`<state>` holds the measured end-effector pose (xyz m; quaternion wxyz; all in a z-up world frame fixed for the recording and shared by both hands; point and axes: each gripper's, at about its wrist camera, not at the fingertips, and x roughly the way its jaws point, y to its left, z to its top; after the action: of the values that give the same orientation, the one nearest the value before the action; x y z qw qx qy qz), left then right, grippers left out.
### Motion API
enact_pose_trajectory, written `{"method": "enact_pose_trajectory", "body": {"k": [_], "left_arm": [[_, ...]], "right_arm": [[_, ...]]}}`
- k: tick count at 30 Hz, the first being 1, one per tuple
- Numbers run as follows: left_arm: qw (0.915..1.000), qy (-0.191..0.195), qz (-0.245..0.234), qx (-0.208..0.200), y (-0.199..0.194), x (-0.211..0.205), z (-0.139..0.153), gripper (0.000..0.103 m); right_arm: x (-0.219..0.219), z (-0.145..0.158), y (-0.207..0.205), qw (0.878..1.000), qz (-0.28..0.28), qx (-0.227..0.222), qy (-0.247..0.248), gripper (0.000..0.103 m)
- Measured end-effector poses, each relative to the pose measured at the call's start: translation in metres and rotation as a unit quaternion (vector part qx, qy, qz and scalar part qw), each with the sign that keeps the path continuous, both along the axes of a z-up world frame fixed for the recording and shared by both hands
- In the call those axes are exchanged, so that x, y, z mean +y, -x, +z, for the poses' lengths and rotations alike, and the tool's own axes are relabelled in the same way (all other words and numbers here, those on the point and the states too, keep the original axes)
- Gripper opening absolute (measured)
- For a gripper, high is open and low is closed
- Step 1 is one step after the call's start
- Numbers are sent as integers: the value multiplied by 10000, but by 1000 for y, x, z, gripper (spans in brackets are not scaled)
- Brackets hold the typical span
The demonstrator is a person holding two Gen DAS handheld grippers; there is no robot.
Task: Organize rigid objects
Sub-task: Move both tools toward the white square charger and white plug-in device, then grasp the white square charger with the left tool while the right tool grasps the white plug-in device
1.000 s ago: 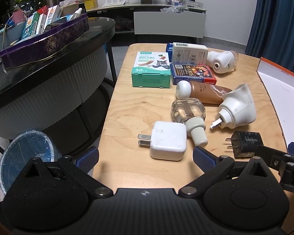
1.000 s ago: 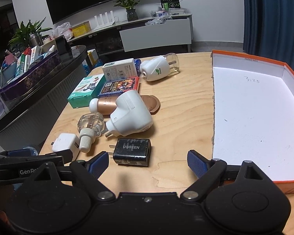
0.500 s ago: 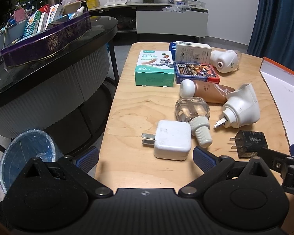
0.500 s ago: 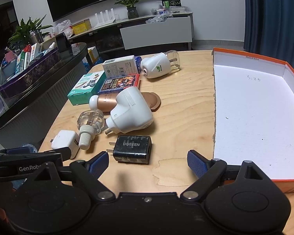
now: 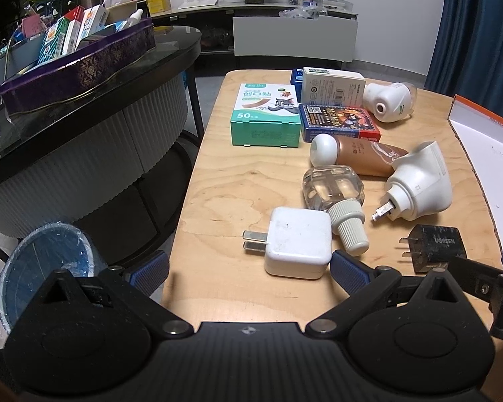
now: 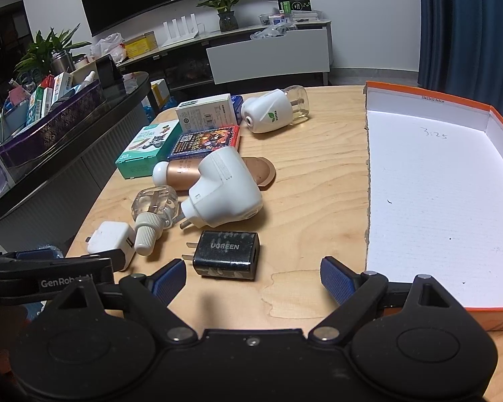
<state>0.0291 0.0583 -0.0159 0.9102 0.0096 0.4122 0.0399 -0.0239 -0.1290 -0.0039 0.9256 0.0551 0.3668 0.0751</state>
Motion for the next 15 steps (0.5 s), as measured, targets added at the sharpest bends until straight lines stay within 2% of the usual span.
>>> {"method": "enact_pose_trajectory", "body": {"k": [10,14,15], "left_arm": [[10000,-3,-35,4,-10,-2,-4,103],[10000,64,-26,29,-18,1,-10,103],[10000,75,-40,-3,-18,1,-11,100]], "right_arm": [[1,-1,-2,9997,42,-70,234,102],[0,-2,-10,9996,234,-72,132,102],[0,-3,-14,9993,331,-77,134,102]]}}
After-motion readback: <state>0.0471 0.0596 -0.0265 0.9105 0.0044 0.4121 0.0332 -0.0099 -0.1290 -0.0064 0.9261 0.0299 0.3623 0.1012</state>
